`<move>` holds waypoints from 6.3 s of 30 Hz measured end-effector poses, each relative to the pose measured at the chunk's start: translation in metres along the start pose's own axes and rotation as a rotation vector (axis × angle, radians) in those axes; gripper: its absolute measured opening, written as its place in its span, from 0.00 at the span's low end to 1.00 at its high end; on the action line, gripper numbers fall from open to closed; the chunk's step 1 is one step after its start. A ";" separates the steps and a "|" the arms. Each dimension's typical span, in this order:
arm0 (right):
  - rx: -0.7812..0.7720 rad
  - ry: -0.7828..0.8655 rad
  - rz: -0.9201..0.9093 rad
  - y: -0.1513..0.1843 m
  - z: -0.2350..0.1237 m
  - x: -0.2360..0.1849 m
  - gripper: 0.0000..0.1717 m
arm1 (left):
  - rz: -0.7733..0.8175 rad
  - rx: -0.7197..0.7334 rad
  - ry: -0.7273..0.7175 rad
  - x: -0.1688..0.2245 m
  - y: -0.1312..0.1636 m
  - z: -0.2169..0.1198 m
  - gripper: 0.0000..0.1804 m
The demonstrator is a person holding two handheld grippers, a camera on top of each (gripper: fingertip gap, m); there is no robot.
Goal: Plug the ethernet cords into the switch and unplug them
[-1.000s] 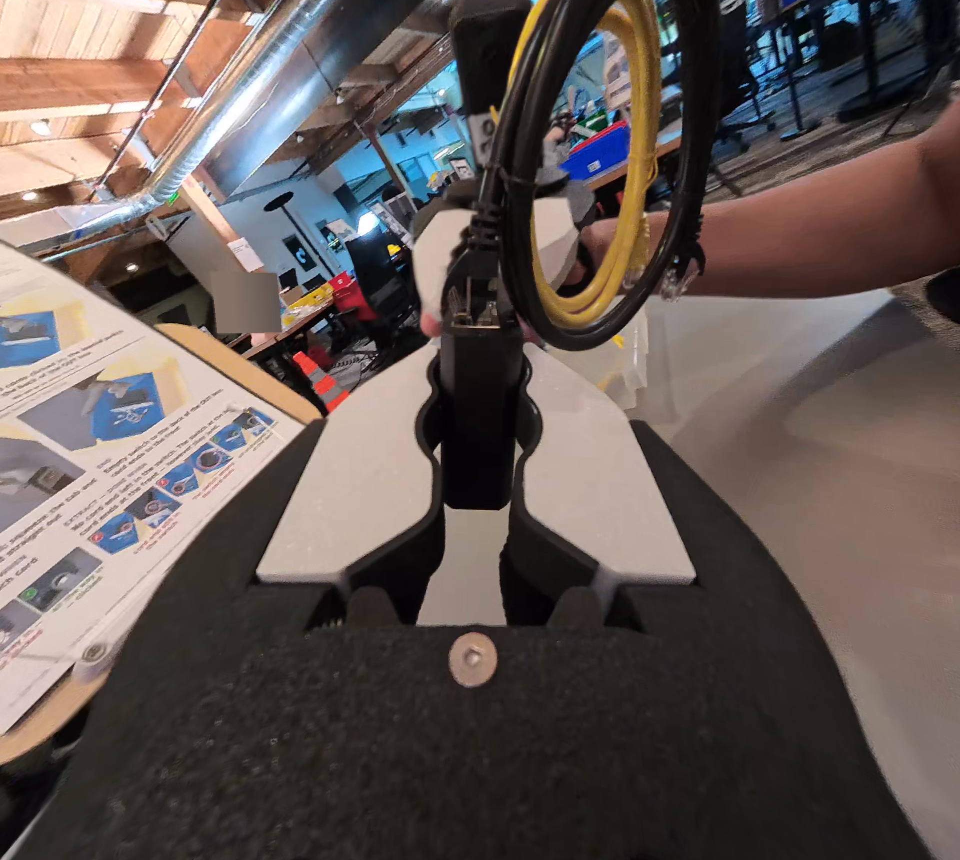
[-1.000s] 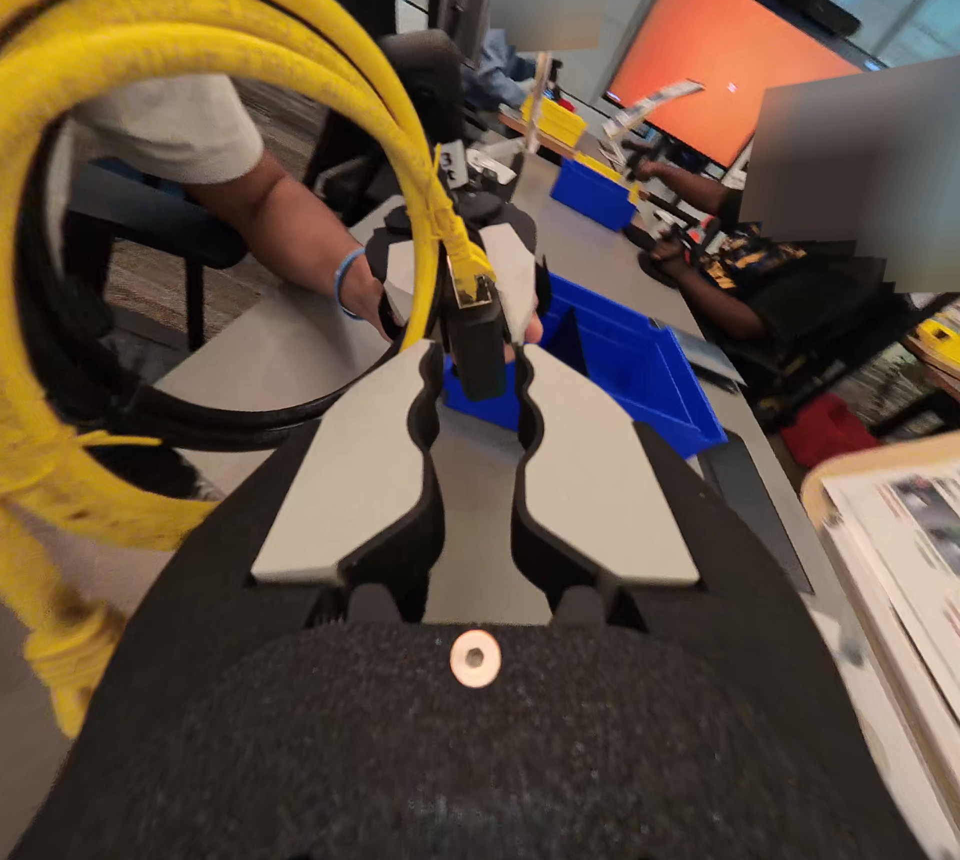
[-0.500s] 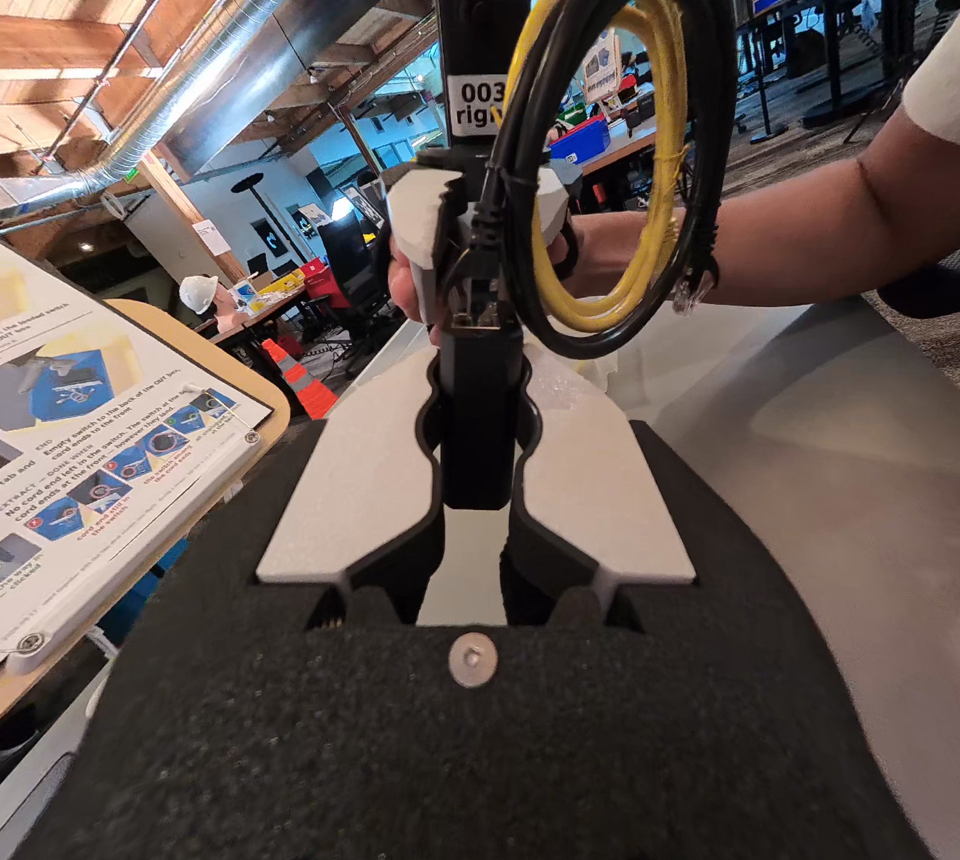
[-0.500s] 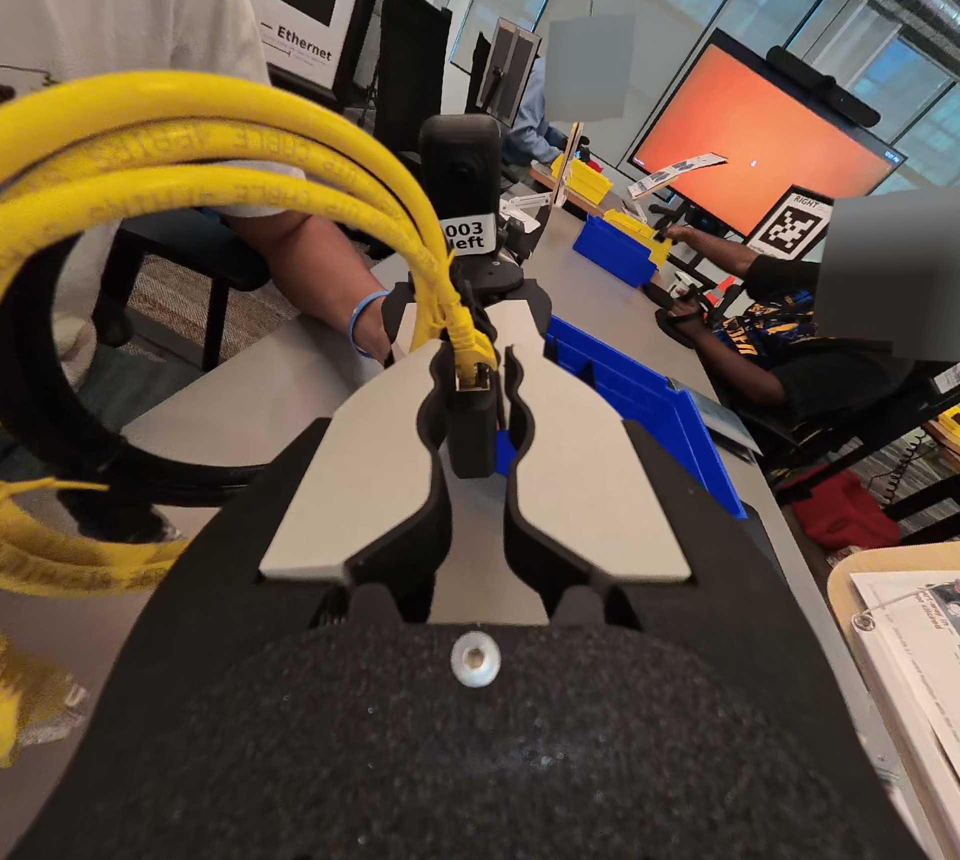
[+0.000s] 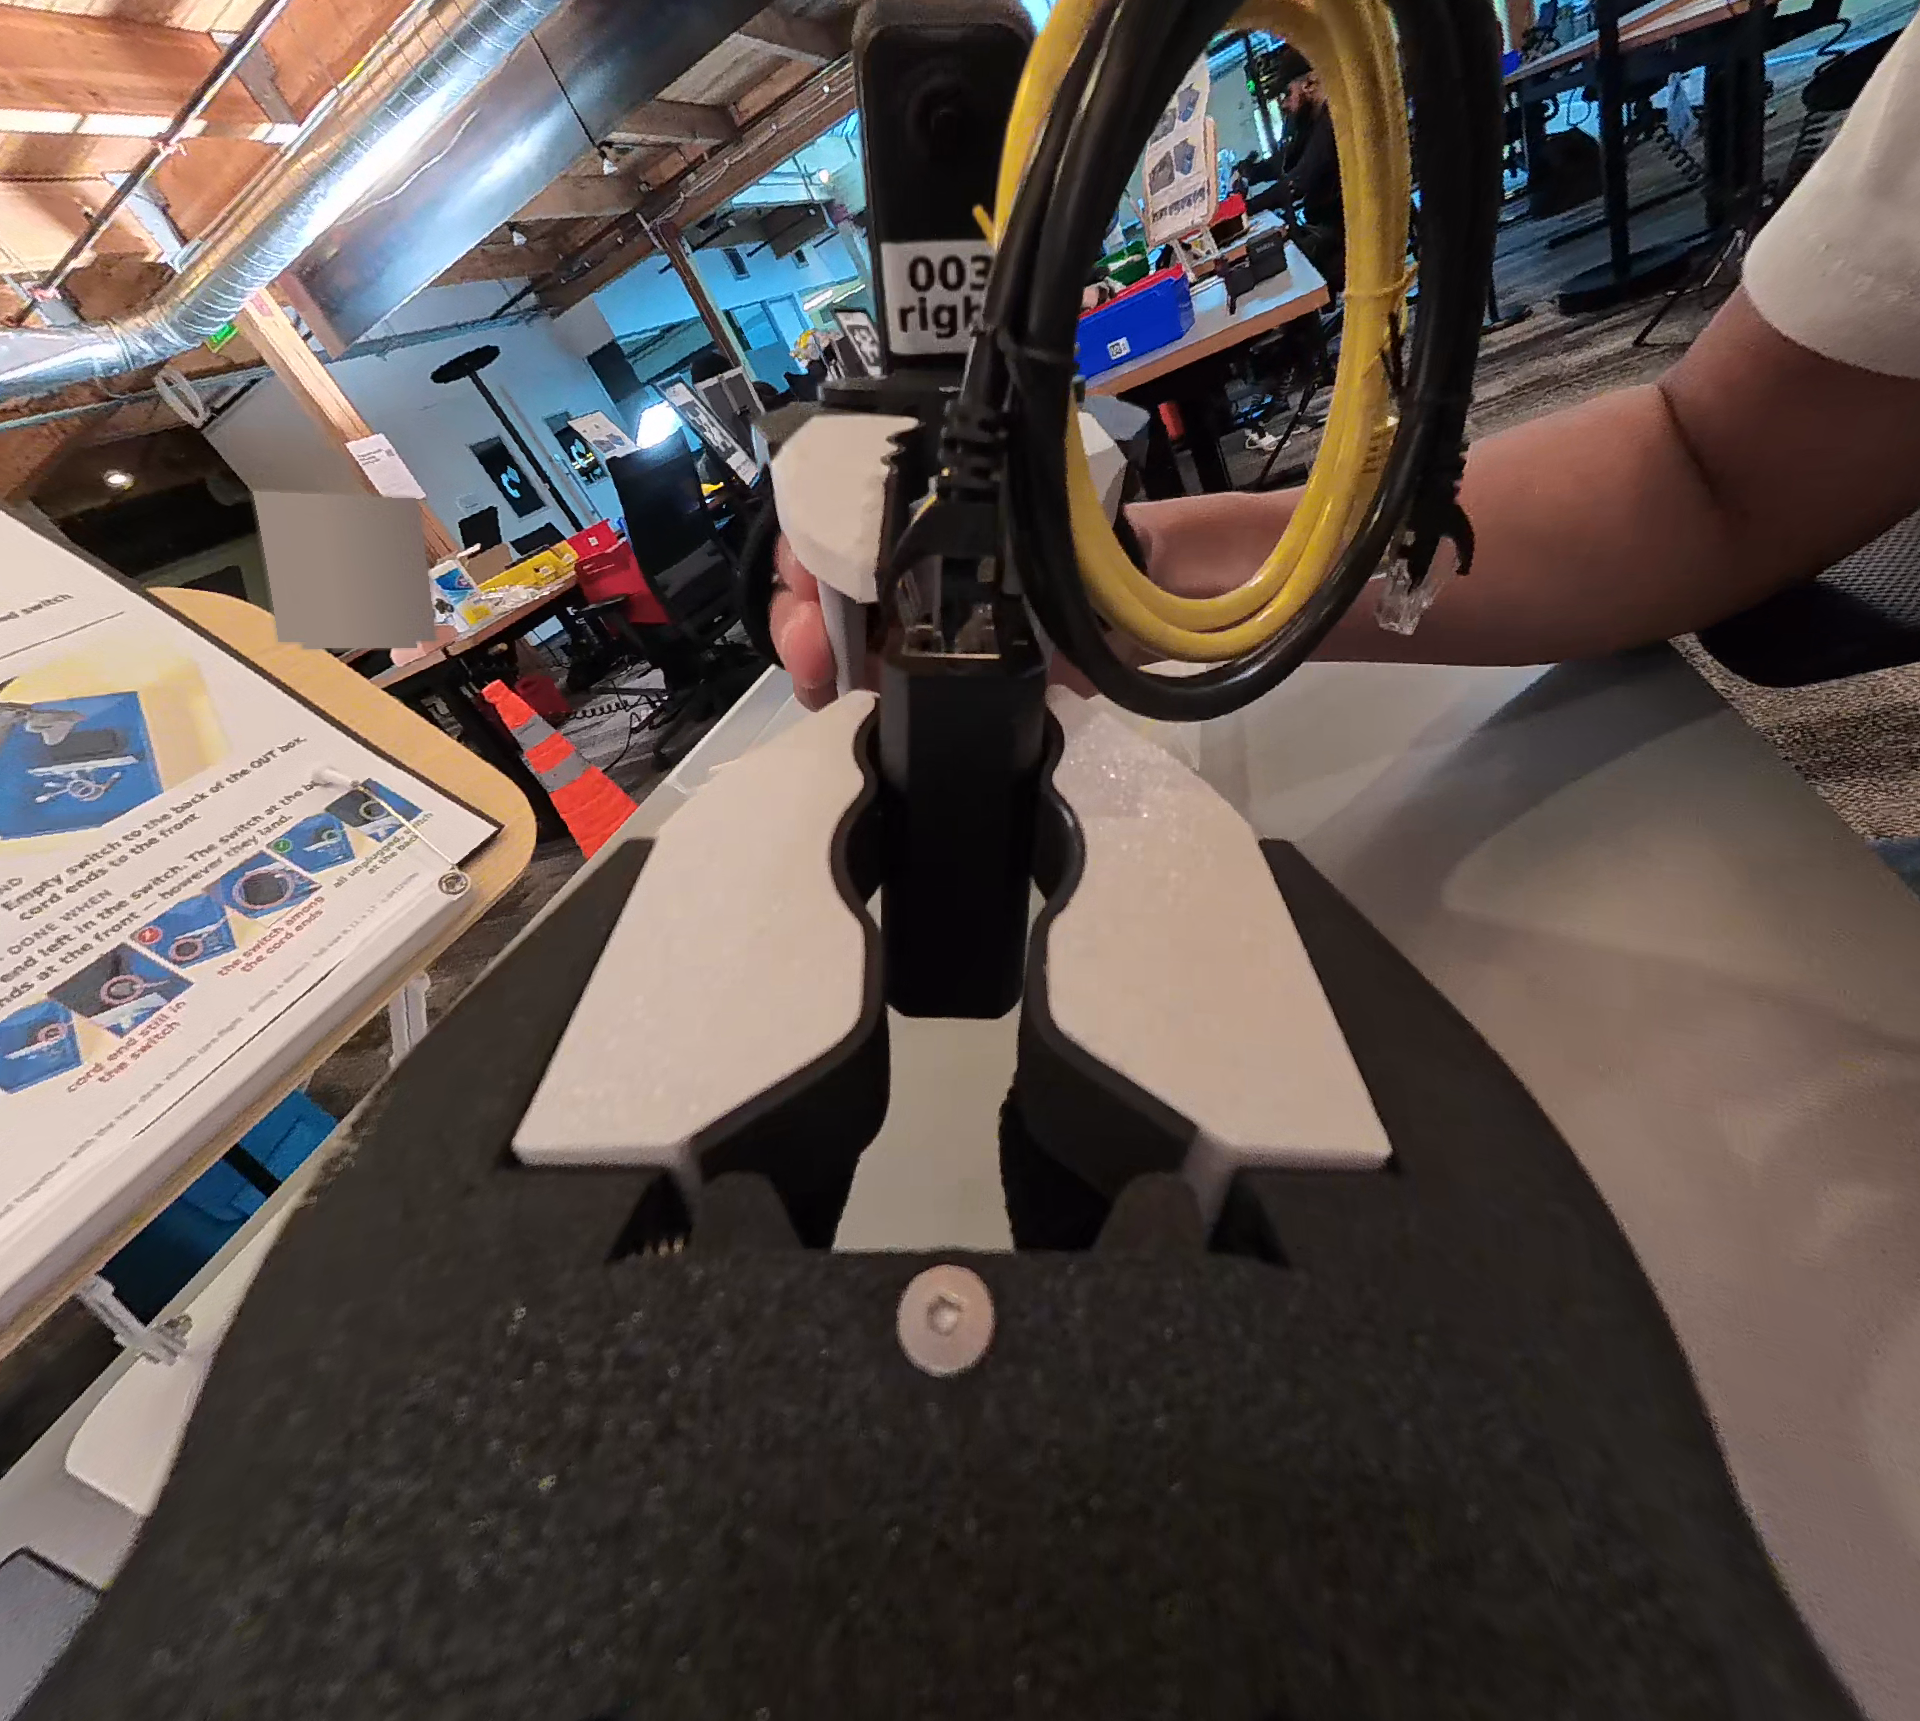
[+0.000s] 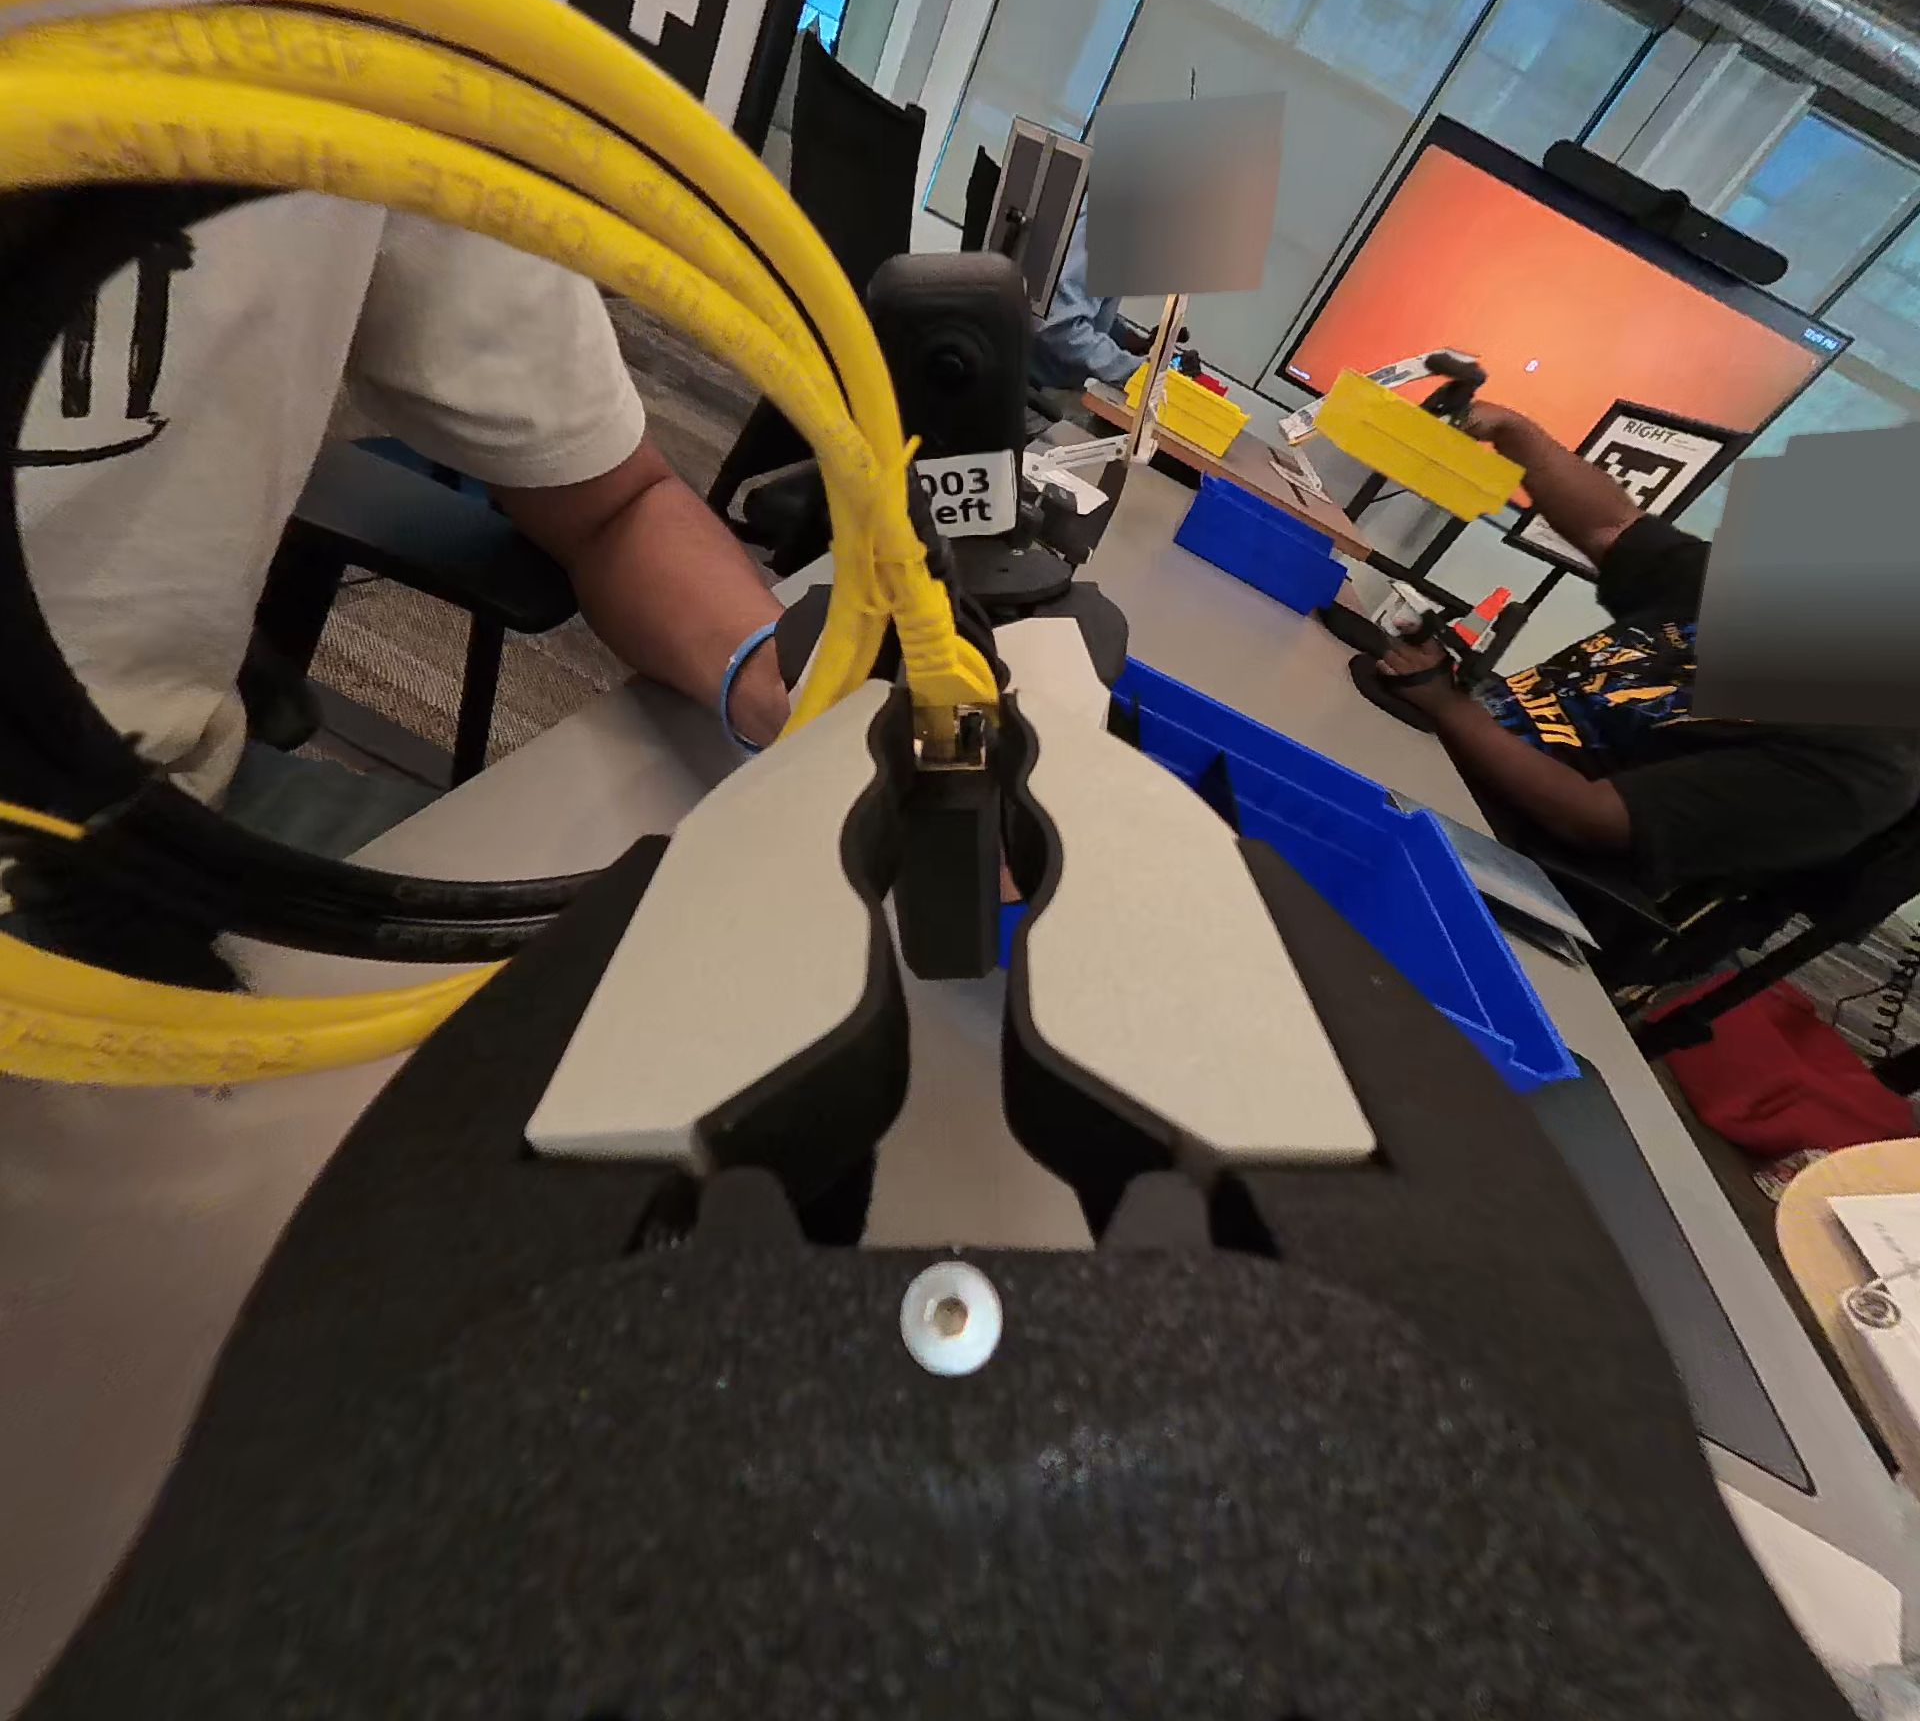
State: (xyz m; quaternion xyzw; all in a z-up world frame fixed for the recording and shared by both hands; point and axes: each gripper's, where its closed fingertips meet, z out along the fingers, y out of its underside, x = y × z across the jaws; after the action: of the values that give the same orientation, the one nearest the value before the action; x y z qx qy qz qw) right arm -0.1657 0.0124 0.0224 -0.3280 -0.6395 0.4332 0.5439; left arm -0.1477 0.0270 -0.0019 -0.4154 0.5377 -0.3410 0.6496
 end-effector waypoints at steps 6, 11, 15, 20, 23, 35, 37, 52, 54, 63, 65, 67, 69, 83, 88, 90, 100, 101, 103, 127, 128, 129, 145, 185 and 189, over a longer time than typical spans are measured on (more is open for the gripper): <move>0.043 0.030 -0.007 0.003 0.001 0.003 0.08 | -0.045 -0.008 0.021 -0.001 0.004 -0.001 0.13; 0.026 -0.005 0.013 0.002 0.005 0.001 0.07 | -0.054 0.003 0.036 0.000 0.002 -0.002 0.14; 0.000 -0.010 0.013 0.003 0.005 0.000 0.07 | -0.053 -0.012 0.037 0.001 0.005 -0.002 0.14; 0.022 -0.032 0.070 0.008 0.004 0.001 0.07 | -0.057 -0.035 0.024 0.000 0.010 -0.001 0.13; 0.024 -0.013 0.076 0.008 0.003 0.006 0.07 | -0.066 -0.044 0.010 -0.004 0.011 -0.002 0.13; -0.308 0.181 0.042 0.034 -0.037 0.035 0.14 | 0.261 -0.230 -0.160 -0.023 0.025 -0.011 0.13; -0.381 0.270 0.127 0.036 -0.058 0.050 0.13 | 0.397 -0.322 -0.235 -0.033 0.032 -0.015 0.13; -0.703 0.237 0.763 0.066 -0.034 0.019 0.13 | 0.741 -0.641 -0.401 -0.053 0.067 -0.020 0.14; -0.722 0.226 0.760 0.068 -0.033 0.016 0.11 | 0.777 -0.656 -0.405 -0.052 0.068 -0.019 0.13; -0.923 0.274 0.757 0.090 -0.034 0.008 0.06 | 0.937 -0.763 -0.417 -0.048 0.076 -0.017 0.14; -0.965 0.290 0.740 0.095 -0.035 0.006 0.06 | 0.952 -0.778 -0.409 -0.046 0.079 -0.016 0.14; -0.993 0.299 0.744 0.097 -0.038 0.004 0.06 | 0.954 -0.796 -0.406 -0.044 0.081 -0.015 0.14; -0.996 0.314 0.755 0.098 -0.040 0.003 0.06 | 0.947 -0.810 -0.403 -0.044 0.082 -0.014 0.14; -1.024 0.480 0.760 0.083 -0.102 0.003 0.06 | 0.906 -0.903 -0.547 -0.079 0.078 -0.040 0.13; -0.976 0.507 0.727 0.065 -0.119 0.005 0.06 | 0.877 -0.867 -0.537 -0.071 0.081 -0.031 0.13; -0.944 0.534 0.650 0.053 -0.124 0.013 0.06 | 0.783 -0.828 -0.528 -0.068 0.082 -0.031 0.13; -1.249 0.804 0.424 0.022 -0.235 0.004 0.06 | 0.618 -0.779 -0.475 -0.064 0.089 -0.028 0.13; -1.294 0.800 0.455 0.039 -0.246 -0.003 0.06 | 0.614 -0.773 -0.476 -0.063 0.087 -0.027 0.13; -1.383 0.778 0.505 0.078 -0.267 -0.018 0.06 | 0.608 -0.762 -0.476 -0.062 0.085 -0.025 0.13; -0.728 1.010 0.391 0.013 -0.266 0.010 0.20 | 0.559 -0.753 -0.451 -0.059 0.088 -0.024 0.13; -0.694 0.964 0.348 0.008 -0.252 0.009 0.22 | 0.537 -0.743 -0.444 -0.058 0.088 -0.023 0.13; -0.674 0.905 0.309 0.007 -0.237 0.007 0.25 | 0.505 -0.729 -0.432 -0.056 0.088 -0.022 0.13; -0.311 0.037 0.041 0.006 -0.023 -0.011 0.15 | 0.104 -0.232 -0.060 0.011 0.016 0.008 0.13; -0.224 0.063 0.024 0.016 0.008 -0.012 0.07 | -0.126 -0.124 0.091 0.022 0.017 0.008 0.13; -0.233 0.044 0.101 0.017 0.007 -0.013 0.06 | -0.140 -0.130 0.098 0.023 0.018 0.010 0.13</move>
State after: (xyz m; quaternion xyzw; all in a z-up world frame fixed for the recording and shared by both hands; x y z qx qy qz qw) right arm -0.1714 0.0062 0.0013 -0.4303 -0.6560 0.3754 0.4936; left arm -0.1331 0.0156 -0.0274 -0.4761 0.5595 -0.3697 0.5689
